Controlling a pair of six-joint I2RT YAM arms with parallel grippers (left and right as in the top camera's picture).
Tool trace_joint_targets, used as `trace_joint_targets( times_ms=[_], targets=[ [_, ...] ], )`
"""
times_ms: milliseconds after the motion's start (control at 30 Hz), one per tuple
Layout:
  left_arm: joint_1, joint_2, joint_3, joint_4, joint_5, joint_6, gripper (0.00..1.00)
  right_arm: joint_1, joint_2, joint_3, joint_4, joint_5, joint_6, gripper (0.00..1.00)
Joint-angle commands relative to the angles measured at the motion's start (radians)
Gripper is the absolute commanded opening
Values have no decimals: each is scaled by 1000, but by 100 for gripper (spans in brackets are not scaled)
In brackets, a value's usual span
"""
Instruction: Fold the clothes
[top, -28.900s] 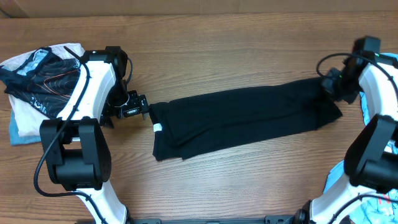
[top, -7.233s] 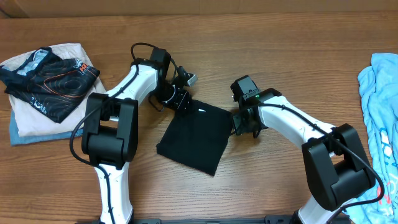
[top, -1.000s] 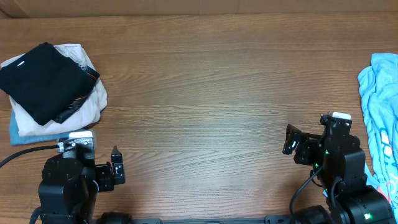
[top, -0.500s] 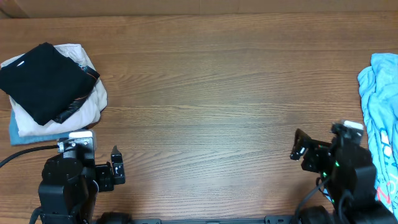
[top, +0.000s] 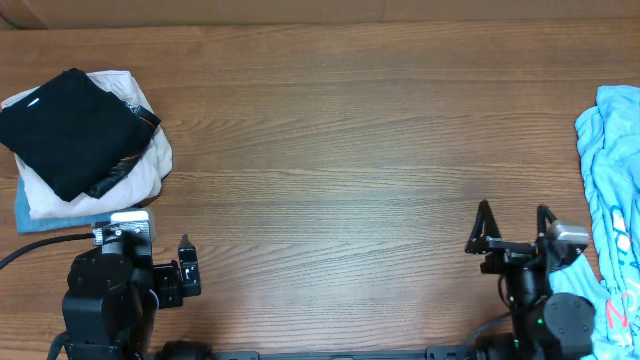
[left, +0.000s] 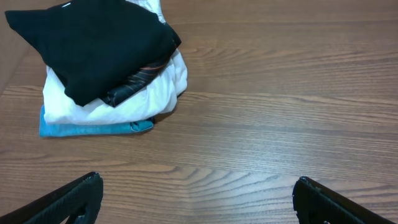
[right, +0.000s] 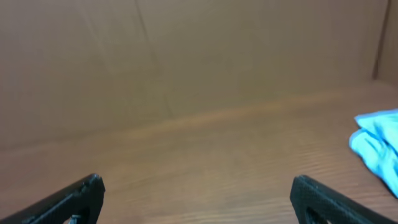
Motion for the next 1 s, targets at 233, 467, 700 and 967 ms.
trace_joint_targets(
  times_ms=[233,467,700,967],
  targets=[
    [-6,-6,-5,2,-11,3,100,-81,-31,-294,375,-163,-68,100],
    [-6,-6,-5,2,-11,3,100,-81,-31,-293,287,-168,-61,100],
    [-6,-6,-5,2,-11,3,100,-81,-31,-293,287,-168,-61,100],
    [-6,-6,-5,2,-11,3,100,-81,-31,-293,287,-168,-61,100]
  ],
)
